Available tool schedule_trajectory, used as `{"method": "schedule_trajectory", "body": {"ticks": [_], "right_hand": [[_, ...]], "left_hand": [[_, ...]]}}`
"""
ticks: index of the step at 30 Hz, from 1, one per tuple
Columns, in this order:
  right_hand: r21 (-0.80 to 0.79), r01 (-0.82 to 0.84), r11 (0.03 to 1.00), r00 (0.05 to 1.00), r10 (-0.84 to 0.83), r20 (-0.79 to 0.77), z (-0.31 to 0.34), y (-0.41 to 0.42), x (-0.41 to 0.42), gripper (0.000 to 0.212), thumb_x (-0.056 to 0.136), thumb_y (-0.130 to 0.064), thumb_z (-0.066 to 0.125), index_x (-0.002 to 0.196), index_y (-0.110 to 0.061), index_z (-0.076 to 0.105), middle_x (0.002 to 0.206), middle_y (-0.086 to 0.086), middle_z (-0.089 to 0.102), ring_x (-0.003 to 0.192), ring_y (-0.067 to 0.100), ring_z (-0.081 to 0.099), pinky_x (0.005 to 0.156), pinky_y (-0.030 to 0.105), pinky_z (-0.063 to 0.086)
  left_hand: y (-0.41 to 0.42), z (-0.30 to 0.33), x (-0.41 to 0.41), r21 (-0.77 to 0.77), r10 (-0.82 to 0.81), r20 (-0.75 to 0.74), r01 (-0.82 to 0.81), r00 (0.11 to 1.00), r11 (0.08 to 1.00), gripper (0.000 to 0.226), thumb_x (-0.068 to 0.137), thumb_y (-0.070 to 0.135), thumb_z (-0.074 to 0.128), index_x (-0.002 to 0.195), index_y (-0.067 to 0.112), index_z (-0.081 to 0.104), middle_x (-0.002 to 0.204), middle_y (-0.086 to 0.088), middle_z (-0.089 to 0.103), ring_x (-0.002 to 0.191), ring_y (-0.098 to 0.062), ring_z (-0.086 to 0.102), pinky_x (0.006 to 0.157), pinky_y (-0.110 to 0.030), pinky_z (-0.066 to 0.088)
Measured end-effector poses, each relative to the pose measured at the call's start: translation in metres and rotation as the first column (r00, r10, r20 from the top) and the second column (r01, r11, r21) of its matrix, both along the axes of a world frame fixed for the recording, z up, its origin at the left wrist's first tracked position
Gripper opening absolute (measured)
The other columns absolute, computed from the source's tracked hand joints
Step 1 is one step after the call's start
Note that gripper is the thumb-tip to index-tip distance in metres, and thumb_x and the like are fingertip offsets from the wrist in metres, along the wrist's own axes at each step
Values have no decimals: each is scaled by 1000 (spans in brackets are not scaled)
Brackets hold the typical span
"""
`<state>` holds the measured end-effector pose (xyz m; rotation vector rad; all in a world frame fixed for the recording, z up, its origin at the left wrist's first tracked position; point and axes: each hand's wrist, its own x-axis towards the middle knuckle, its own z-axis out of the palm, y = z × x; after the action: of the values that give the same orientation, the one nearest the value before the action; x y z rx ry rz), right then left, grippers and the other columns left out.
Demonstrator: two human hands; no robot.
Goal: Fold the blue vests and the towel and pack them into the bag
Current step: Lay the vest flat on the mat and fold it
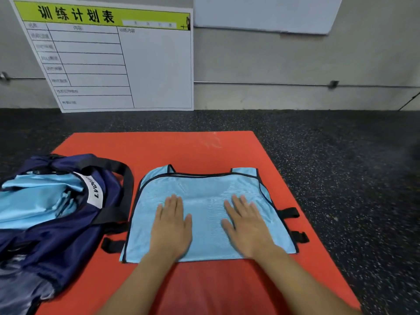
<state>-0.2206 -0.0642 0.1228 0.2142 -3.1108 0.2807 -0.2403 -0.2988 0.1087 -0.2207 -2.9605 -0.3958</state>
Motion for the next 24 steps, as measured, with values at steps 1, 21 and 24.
{"method": "schedule_trajectory", "body": {"ticks": [1,21,24], "right_hand": [[-33,-72,997,997,73,17,-3,-18,3,74,98,-66,-2,163,-31,5,168,-8,-11,156,14,-17,126,40,-10],[-230,146,962,987,-127,98,3,97,-91,53,105,-52,42,156,-42,33,170,1,10,158,18,-3,126,38,0],[-223,125,967,991,-113,67,-1,106,-104,53,107,-44,41,157,-29,36,167,-1,23,156,19,10,128,39,6]], "left_hand": [[8,-5,6,1,-44,-4,44,999,999,79,96,50,7,157,5,29,166,-11,24,155,-25,17,126,-42,8],[-44,4,-91,-93,253,64,-246,965,965,68,101,52,17,152,13,39,153,-28,36,147,-41,26,123,-48,19],[-46,1,-109,-120,218,62,-210,974,970,62,102,46,25,136,2,52,141,-23,51,135,-37,43,115,-47,32]]}}
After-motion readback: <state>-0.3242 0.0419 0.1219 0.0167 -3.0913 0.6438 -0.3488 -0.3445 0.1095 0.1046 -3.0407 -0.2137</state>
